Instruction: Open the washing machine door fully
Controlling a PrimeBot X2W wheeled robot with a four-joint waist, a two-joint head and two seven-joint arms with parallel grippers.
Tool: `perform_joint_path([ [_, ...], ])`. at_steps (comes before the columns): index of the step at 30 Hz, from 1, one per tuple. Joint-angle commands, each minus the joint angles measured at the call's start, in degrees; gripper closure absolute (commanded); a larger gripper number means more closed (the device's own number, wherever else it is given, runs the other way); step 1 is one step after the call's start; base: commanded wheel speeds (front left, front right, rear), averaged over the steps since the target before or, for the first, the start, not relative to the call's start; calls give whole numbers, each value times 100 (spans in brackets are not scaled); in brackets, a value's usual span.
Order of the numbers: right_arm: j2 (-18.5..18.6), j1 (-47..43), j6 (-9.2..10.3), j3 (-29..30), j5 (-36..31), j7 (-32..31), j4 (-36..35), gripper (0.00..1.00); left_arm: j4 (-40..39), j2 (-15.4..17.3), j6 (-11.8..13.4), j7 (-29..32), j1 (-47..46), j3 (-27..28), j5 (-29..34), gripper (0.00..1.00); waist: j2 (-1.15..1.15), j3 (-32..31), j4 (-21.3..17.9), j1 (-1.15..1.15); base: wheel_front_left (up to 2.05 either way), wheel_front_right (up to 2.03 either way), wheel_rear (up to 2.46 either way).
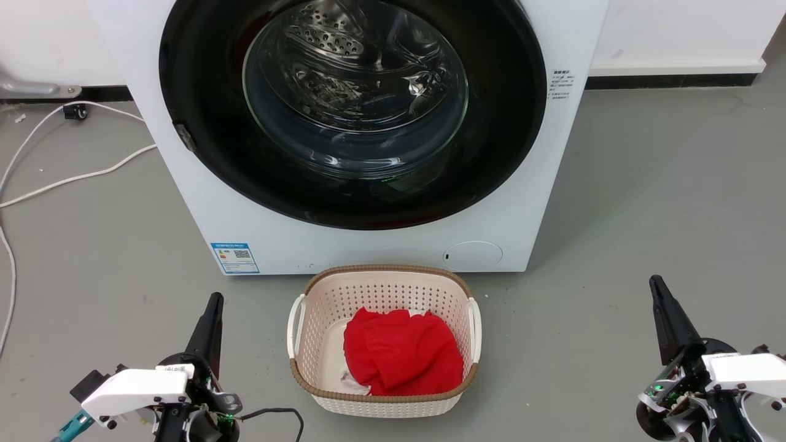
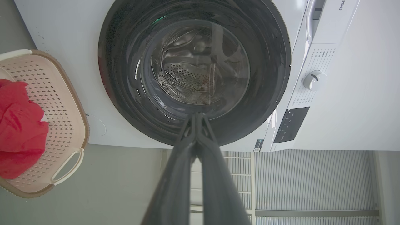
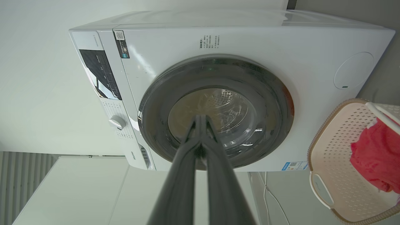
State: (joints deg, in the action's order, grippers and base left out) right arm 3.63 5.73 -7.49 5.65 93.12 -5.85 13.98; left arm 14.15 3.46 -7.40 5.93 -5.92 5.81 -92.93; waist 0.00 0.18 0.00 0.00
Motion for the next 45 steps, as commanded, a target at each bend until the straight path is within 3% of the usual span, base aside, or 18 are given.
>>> perform_joint_path([
  [1, -13, 81, 0, 13, -42, -11, 10, 100, 4, -7, -16, 22, -52, 10, 31, 100, 0, 0, 0, 0, 0, 0, 0],
  [2, -14, 81, 0, 15, -44, -13, 10, 100, 5, -7, -16, 23, -52, 12, 33, 100, 0, 0, 0, 0, 0, 0, 0],
  [3, -15, 81, 0, 16, -46, -14, 9, 0, 5, -8, -16, 23, -53, 13, 34, 0, 0, 0, 0, 0, 0, 0, 0],
  [4, -3, -12, -1, 2, 0, 5, 11, 0, 13, -3, 0, -2, 7, -3, 1, 0, 0, 0, 0, 0, 0, 0, 0],
  [5, -8, -35, 0, -3, -1, 7, 50, 100, 56, -12, 1, -6, 27, -7, 0, 100, 0, 0, 0, 0, 0, 0, 0],
  [6, -20, -101, 0, -5, 2, 1, 124, 0, 126, -31, 2, -4, 94, -5, -2, 0, 0, 0, 0, 0, 0, 0, 0],
  [20, -29, -255, 0, -116, -552, 390, -313, 0, -289, -20, 0, -393, 26, -370, 490, 0, 0, 22, 9, 0, 0, 0, 0],
  [31, -35, -344, 0, -220, -1967, 632, -748, 0, -740, -36, -2, -636, -6, -294, 1435, 0, 0, 34, -2, 0, 0, 0, 0],
  [45, -44, -454, 0, -277, -3956, 928, -1268, 0, -1233, -39, -5, -934, 69, -417, 3367, 0, 0, 62, 0, 0, 0, 0, 0],
])
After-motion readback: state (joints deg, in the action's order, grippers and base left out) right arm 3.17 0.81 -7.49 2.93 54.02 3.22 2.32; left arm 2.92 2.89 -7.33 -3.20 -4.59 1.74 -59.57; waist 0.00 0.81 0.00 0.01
